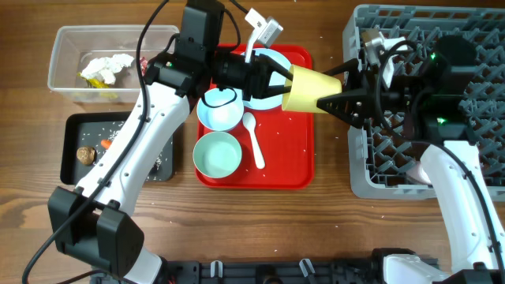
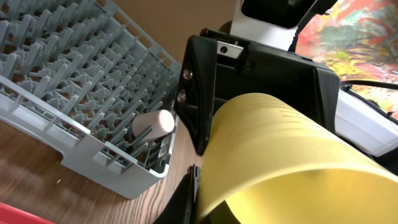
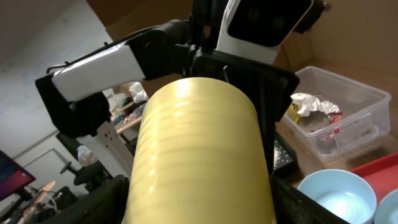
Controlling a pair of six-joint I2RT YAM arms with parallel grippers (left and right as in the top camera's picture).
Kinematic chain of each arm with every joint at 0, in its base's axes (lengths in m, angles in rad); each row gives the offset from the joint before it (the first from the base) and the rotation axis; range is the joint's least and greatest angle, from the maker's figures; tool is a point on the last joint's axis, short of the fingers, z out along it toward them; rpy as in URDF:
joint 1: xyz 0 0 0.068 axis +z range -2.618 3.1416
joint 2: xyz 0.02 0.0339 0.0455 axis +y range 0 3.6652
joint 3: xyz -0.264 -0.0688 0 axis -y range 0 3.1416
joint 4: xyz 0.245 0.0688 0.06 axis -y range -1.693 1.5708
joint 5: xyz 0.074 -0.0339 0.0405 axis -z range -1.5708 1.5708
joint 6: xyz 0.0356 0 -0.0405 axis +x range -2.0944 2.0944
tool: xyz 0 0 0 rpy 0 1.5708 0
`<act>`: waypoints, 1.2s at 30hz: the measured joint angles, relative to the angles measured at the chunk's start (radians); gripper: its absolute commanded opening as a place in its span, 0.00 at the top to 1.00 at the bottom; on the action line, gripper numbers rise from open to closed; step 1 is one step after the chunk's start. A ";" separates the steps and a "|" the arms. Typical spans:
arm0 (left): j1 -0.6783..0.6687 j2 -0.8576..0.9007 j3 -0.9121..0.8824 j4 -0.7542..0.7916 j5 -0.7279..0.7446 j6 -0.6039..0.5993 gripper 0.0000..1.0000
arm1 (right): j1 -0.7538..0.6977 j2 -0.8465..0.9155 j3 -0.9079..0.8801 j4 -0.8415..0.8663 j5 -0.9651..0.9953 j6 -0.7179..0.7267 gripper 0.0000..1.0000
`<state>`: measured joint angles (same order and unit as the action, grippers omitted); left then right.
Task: Sort waste into correct bins and load items into the dishwasher rack
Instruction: 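Grasp the yellow cup with right gripper from the left gripper, then open the left gripper and carry the yellow cup right over the rack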
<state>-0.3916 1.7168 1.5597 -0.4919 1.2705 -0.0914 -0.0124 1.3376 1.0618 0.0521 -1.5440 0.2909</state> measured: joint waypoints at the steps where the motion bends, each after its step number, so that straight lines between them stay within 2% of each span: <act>1: 0.000 0.000 0.000 0.000 0.003 0.000 0.96 | 0.004 0.002 0.000 -0.001 0.000 0.000 0.27; 9: 0.004 0.002 0.000 0.000 -0.027 0.000 0.96 | 0.012 0.043 0.000 -0.040 -0.015 -0.004 0.33; 14: 0.004 0.002 0.000 0.000 -0.027 0.000 0.96 | 0.012 0.044 0.000 -0.040 -0.015 -0.004 0.46; 19: 0.004 0.002 0.000 0.002 -0.031 0.000 0.86 | 0.015 0.045 0.000 -0.040 -0.015 -0.005 0.53; 28: 0.004 0.002 0.000 0.003 -0.031 0.000 0.83 | 0.004 0.045 0.000 -0.040 -0.015 -0.004 0.55; 36: 0.020 0.002 0.000 -0.001 -0.050 0.000 0.83 | -0.114 0.045 0.000 -0.042 -0.016 0.000 0.55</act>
<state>-0.3717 1.7187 1.5593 -0.4927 1.2209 -0.0917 -0.1268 1.3823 1.0622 0.0097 -1.5597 0.2913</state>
